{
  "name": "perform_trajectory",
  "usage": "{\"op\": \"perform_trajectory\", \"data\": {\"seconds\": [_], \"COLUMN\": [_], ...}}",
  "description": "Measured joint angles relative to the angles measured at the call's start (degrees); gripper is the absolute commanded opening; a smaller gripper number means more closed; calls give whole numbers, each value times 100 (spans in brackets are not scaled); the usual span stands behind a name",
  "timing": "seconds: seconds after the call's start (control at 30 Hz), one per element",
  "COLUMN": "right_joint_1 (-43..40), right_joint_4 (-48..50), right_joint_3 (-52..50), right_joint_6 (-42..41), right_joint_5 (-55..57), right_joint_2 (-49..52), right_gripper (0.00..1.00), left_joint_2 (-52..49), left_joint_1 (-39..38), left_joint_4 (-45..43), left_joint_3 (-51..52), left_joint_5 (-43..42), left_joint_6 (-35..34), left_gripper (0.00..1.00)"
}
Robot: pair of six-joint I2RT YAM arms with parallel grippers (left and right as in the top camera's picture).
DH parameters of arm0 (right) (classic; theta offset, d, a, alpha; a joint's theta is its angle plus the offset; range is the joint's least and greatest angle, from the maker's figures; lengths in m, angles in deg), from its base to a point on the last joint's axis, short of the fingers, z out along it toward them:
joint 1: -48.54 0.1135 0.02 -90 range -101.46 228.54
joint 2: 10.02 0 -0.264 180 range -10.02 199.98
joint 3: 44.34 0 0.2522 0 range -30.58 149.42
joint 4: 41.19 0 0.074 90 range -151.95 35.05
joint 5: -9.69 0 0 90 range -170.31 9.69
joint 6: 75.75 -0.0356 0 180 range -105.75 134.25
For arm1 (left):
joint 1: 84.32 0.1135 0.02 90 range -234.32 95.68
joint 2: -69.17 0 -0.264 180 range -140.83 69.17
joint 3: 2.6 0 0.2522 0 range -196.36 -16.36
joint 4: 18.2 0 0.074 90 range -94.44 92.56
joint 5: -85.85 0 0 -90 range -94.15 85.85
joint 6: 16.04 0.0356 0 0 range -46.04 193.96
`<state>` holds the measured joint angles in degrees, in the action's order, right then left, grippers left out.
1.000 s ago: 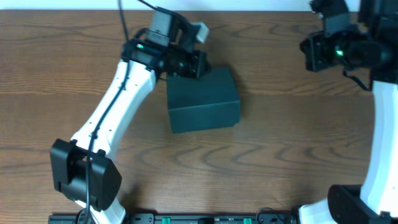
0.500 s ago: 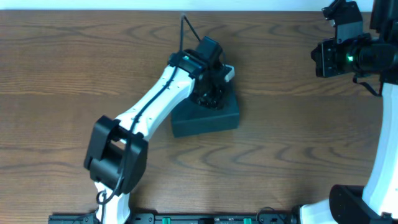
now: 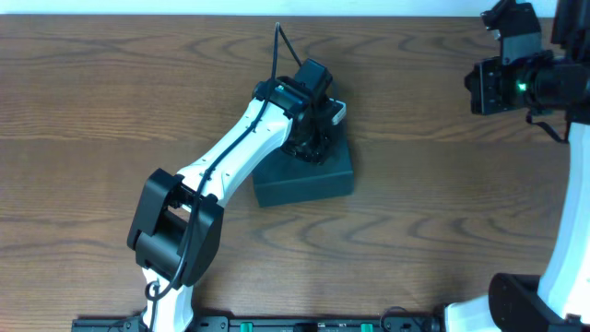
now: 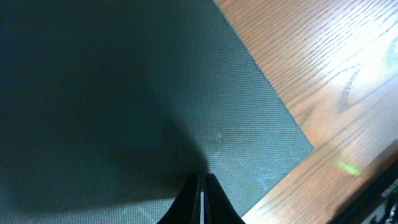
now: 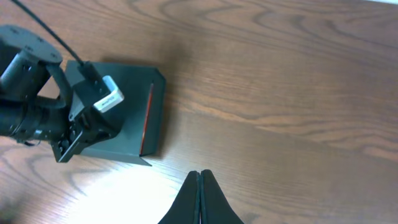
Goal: Pack container
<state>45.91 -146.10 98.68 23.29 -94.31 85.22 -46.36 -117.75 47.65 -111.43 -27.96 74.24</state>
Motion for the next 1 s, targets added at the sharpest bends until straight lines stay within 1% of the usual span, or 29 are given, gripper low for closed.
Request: {"op": "perform_trajectory", "data": {"seconds": [0.27, 0.47, 0.7, 0.77, 0.87, 1.0], "right_joint_1": [-61, -479, -540, -540, -540, -540], "right_joint_4": [-229, -367, -518, -455, -90, 715], "right_joint_3": [0, 0, -146, -507, -1705, -3327], "right_joint_6": [-63, -68, -70, -85, -55, 122], "right_joint_5": [35, 52, -13, -103, -603, -1847], "right_joint_2": [0, -17, -251, -354, -428, -289], "right_gripper": [2, 2, 1, 1, 2, 2], "left_joint_2": [20, 101, 151, 157, 164, 164], "left_joint_1": [-11, -24, -50, -63, -76, -76], "left_joint_4": [-120, -280, -363, -372, -380, -389], "left_joint_3": [105, 278, 361, 369, 378, 387], "left_joint_5": [26, 26, 94, 133, 166, 175], "left_joint_6": [0, 133, 245, 260, 275, 278], "left_gripper": [6, 6, 6, 6, 6, 6]}}
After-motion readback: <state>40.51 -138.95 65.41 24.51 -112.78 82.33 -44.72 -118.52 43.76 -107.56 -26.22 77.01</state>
